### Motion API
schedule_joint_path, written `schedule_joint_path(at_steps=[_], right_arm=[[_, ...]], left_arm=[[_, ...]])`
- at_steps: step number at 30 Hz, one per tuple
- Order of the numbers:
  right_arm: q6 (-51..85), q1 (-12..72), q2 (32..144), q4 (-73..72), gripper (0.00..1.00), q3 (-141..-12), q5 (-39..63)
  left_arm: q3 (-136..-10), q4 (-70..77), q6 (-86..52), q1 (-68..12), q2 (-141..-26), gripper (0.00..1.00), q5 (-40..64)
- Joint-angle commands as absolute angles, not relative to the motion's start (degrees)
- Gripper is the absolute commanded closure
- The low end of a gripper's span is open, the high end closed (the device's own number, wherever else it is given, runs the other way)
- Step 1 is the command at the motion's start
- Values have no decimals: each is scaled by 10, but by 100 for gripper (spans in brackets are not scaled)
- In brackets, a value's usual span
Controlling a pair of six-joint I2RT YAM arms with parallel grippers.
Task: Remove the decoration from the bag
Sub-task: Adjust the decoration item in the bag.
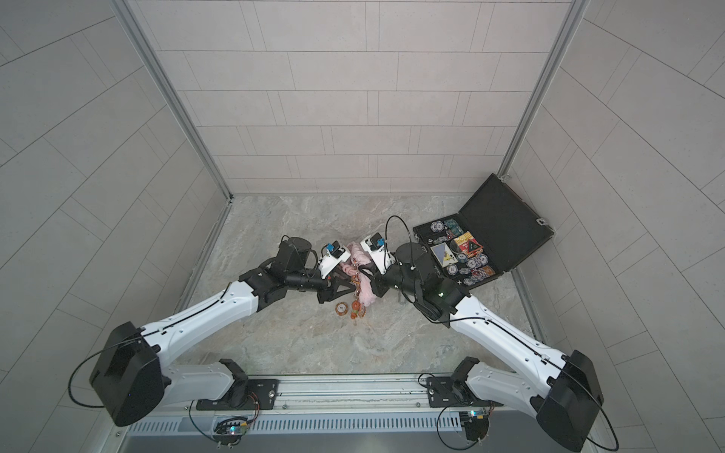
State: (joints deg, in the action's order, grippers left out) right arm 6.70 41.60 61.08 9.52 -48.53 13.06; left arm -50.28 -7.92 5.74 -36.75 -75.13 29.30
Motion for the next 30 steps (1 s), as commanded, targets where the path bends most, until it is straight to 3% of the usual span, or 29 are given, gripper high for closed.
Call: schedule_joint_path(at_steps=[1, 17, 22, 30], right_arm=[[76, 416, 588, 65, 100, -490, 139], [82, 414, 590, 69, 100, -476, 127], [88, 408, 591, 66, 100, -471, 126], [94, 387, 578, 68, 100, -470, 134]], left_arm=[[-529, -81, 61, -371, -764, 63, 283], [-530, 10, -10, -378, -768, 65, 355], [-529, 2, -8, -378, -764, 78, 365], [-532, -153, 92, -376, -740, 92, 291]])
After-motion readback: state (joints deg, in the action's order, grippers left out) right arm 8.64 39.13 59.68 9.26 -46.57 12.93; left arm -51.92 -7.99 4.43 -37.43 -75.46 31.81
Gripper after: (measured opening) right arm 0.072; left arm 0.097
